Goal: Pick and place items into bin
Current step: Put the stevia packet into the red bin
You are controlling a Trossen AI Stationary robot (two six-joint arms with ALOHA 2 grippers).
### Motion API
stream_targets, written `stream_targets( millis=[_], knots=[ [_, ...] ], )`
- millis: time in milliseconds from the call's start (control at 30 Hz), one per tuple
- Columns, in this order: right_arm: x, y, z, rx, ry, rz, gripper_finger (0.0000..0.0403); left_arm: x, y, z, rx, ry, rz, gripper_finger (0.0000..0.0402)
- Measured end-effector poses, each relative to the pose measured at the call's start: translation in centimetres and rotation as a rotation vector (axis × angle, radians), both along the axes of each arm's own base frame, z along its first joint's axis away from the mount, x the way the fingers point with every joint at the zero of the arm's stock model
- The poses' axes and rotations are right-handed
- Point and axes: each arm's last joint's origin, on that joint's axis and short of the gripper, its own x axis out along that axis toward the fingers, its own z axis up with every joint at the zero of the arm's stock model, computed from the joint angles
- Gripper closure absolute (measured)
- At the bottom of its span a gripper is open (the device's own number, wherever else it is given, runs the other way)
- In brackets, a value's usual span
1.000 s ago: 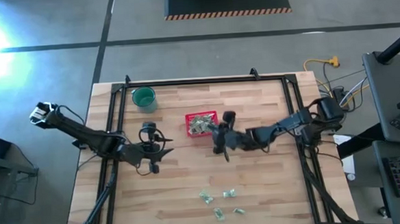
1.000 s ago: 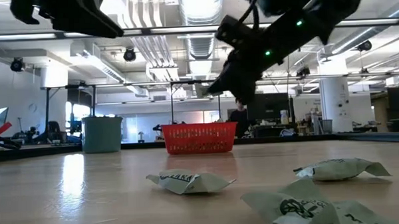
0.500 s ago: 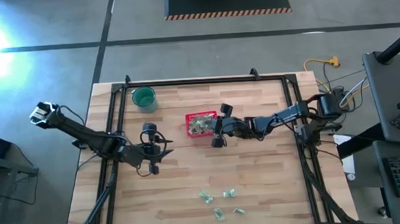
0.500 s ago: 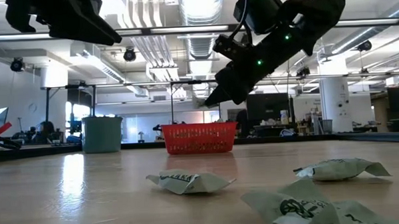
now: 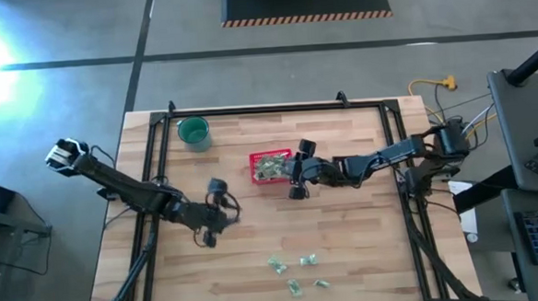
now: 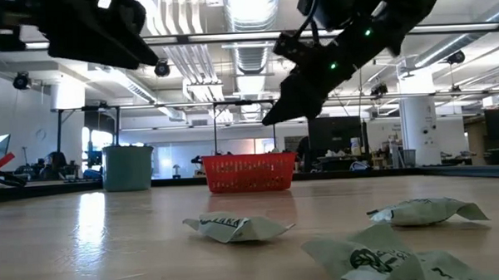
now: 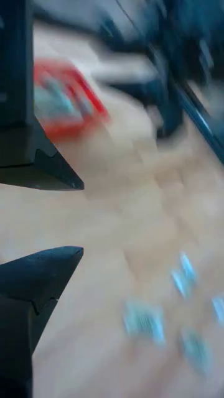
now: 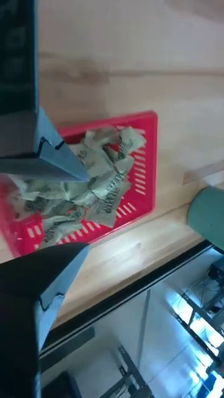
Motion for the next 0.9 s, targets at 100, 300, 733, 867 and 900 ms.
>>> stream_targets(
  millis=[100, 300, 733, 867, 900],
  knots=[
    [-1.1, 0.9, 1.0, 0.024, 0.037, 0.017, 0.0241, 1.2, -1.2, -0.6, -0.051, -0.004, -0.209, 0.0262],
    [-3.2, 2.9, 3.0, 0.165, 0.075, 0.114, 0.0251, 3.4, -3.0, -2.5, -0.122, -0.035, -0.444, 0.0262],
    [-6.2, 7.4, 3.0, 0.411, 0.221, 0.181, 0.0268, 8.3, -5.5, -6.8, -0.165, -0.146, -0.467, 0.0262],
    [-6.6, 8.4, 2.8, 0.441, 0.235, 0.180, 0.0271, 9.6, -6.1, -8.4, -0.163, -0.099, -0.477, 0.0262],
    [-6.6, 8.6, 2.8, 0.443, 0.235, 0.186, 0.0271, 10.0, -6.3, -8.6, -0.162, -0.096, -0.478, 0.0262]
  ],
)
